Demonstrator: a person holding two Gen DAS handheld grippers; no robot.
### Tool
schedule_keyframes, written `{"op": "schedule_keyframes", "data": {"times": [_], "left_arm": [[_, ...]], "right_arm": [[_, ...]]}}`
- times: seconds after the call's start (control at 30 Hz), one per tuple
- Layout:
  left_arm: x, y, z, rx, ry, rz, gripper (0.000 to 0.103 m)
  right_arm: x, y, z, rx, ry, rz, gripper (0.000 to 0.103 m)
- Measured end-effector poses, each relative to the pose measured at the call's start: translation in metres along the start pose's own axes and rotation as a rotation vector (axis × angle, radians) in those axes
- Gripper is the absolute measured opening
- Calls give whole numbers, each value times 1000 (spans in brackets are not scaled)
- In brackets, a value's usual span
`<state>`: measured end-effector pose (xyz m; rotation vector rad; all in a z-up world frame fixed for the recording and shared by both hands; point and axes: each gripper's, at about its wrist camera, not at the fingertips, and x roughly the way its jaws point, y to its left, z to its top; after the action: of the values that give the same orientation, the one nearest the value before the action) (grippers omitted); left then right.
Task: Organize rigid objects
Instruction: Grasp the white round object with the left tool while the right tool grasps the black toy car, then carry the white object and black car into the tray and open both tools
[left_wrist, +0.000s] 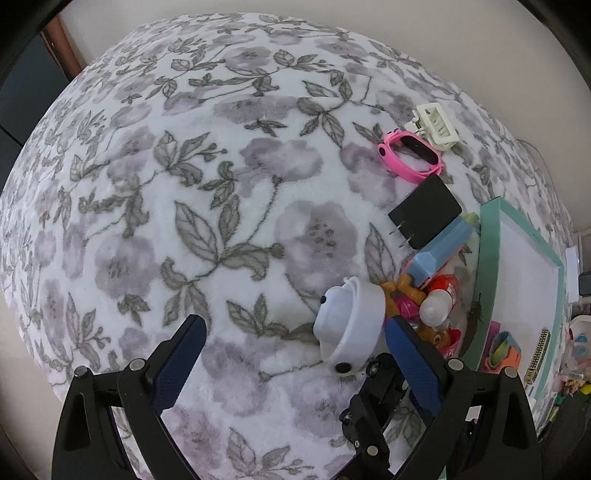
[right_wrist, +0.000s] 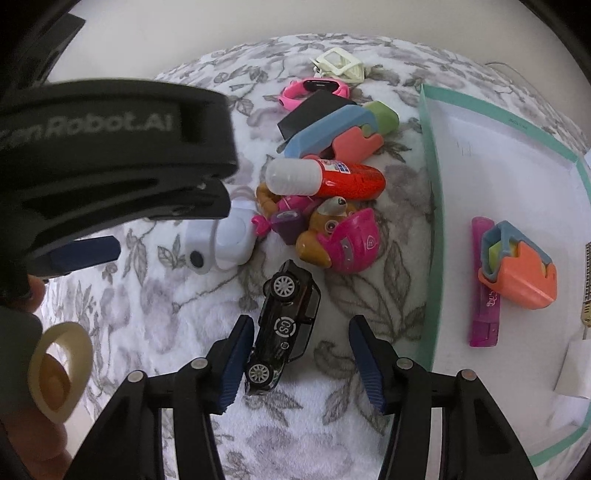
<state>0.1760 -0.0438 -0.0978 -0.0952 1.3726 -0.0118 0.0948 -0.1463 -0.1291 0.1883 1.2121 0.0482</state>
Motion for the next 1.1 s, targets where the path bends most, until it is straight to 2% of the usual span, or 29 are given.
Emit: {"op": "schedule_keyframes", "data": {"times": [0.13, 0.2, 0.27, 0.33, 0.4, 0.5, 1.1], "left_arm": [[2, -6, 0, 22, -10, 0, 94], [0, -8, -1, 23, -19, 0, 79], [0, -10, 0, 19, -18, -12, 71], [3, -14, 1, 21, -9, -21, 59], [5, -13, 0, 22, 0, -19, 38], [8, -13, -2, 19, 5, -25, 21], [-30, -3, -3, -17, -72, -44, 19]], "right_arm": [[-1, -3, 1, 14, -1, 14, 45], [-2, -6, 2, 19, 1, 32, 36], [-3, -9, 3, 26, 6, 54, 31], [-4, -11, 2, 27, 9, 56, 31], [-4, -13, 1, 33, 11, 59, 31], [-4, -18, 0, 47, 12, 63, 31], [-20, -37, -3, 108, -8, 111, 31]]}}
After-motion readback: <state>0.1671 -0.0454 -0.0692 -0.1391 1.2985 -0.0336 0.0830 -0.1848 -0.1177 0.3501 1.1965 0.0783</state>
